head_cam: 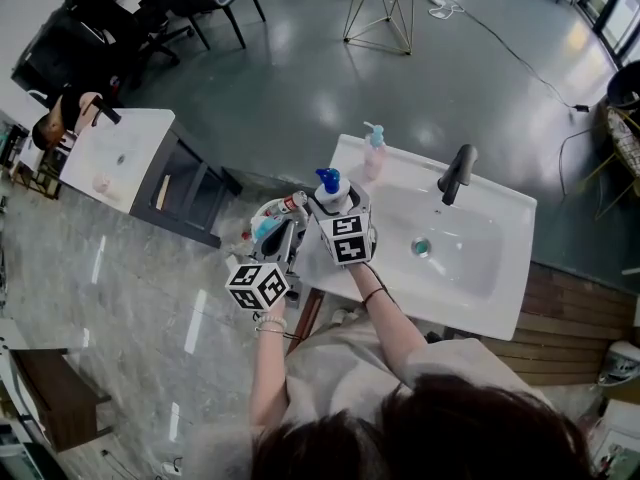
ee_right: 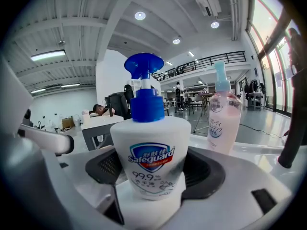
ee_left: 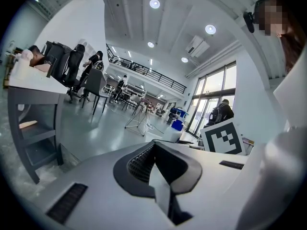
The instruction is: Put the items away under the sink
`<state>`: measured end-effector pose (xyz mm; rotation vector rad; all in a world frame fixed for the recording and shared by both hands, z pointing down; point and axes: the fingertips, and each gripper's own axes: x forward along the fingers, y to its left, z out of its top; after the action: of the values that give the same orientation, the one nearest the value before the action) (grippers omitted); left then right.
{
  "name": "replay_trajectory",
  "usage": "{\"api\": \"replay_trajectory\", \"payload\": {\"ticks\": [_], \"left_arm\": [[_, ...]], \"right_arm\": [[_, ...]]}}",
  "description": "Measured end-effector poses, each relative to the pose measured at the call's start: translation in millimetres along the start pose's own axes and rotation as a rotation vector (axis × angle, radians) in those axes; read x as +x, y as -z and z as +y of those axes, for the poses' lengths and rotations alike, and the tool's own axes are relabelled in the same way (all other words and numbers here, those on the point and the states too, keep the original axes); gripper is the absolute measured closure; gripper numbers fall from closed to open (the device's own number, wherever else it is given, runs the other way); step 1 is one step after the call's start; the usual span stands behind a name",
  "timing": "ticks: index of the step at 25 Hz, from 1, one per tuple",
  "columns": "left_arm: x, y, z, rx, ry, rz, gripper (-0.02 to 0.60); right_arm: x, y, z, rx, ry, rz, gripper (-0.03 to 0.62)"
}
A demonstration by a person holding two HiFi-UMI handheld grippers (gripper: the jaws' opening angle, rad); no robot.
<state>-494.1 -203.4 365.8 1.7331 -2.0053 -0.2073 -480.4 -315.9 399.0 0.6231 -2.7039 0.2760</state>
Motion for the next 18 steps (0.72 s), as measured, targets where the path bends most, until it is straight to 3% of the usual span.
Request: {"api": "replay_trajectory", "payload": {"ticks": [18], "left_arm": [[1,14,-41,0.016,0.035,0.001,0.581]], "right_arm": [[-38,-9,-16,0.103,-0.046,-0.028,0.226]]}}
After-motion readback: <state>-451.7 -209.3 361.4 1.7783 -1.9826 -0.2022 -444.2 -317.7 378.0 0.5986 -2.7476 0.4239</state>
